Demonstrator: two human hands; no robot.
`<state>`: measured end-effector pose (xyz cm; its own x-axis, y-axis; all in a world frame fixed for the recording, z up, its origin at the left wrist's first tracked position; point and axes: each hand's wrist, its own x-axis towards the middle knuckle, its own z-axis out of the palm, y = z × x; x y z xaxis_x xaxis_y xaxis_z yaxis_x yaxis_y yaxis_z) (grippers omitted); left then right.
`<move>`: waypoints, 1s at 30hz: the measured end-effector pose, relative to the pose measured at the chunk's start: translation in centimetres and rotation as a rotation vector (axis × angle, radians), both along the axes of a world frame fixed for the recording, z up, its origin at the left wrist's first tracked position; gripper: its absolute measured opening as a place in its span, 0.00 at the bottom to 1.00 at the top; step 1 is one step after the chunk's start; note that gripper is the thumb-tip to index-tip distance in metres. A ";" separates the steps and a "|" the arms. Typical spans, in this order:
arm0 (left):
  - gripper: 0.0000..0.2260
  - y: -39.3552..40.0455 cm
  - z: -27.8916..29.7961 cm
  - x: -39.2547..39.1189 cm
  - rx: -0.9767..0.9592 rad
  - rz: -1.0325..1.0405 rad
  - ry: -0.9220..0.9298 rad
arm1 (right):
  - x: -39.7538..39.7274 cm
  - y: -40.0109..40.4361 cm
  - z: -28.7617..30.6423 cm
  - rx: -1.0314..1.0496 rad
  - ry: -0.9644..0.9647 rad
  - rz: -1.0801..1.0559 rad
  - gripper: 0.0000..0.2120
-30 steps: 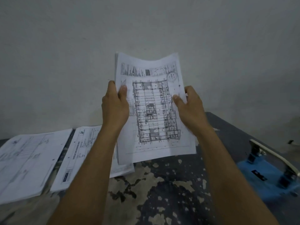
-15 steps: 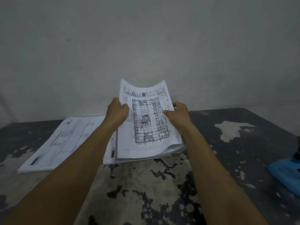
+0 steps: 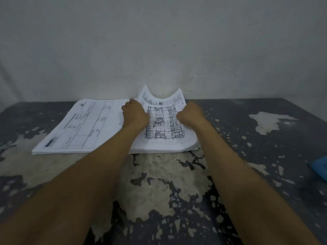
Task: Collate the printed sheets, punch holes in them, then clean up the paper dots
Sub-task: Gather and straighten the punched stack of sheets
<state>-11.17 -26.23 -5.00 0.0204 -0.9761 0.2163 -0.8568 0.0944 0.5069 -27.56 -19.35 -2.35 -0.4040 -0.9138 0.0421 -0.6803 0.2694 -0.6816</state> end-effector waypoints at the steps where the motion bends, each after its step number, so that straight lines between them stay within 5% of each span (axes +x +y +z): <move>1: 0.26 0.0 -0.4 -0.1 -0.010 0.001 -0.019 | 0.0 -0.1 -0.1 0.004 -0.008 0.003 0.06; 11: 0.29 0.1 -0.9 -0.5 -0.058 0.014 0.041 | -0.1 -0.2 0.6 -0.012 -0.223 0.025 0.16; 16: 0.27 0.2 -0.7 -0.3 -0.094 0.010 0.111 | -0.4 -0.4 0.0 -0.022 -0.268 0.016 0.08; 20: 0.29 0.4 -0.9 -0.3 -0.107 -0.014 0.104 | -0.4 -0.6 0.2 -0.028 -0.264 0.014 0.09; 24: 0.27 0.5 -0.9 -0.2 -0.118 -0.014 0.082 | 0.1 -0.3 0.8 -0.004 -0.226 0.046 0.24; 30: 0.28 0.8 -1.0 -0.4 -0.110 -0.016 -0.008 | 0.3 -0.1 1.0 0.047 -0.083 0.045 0.25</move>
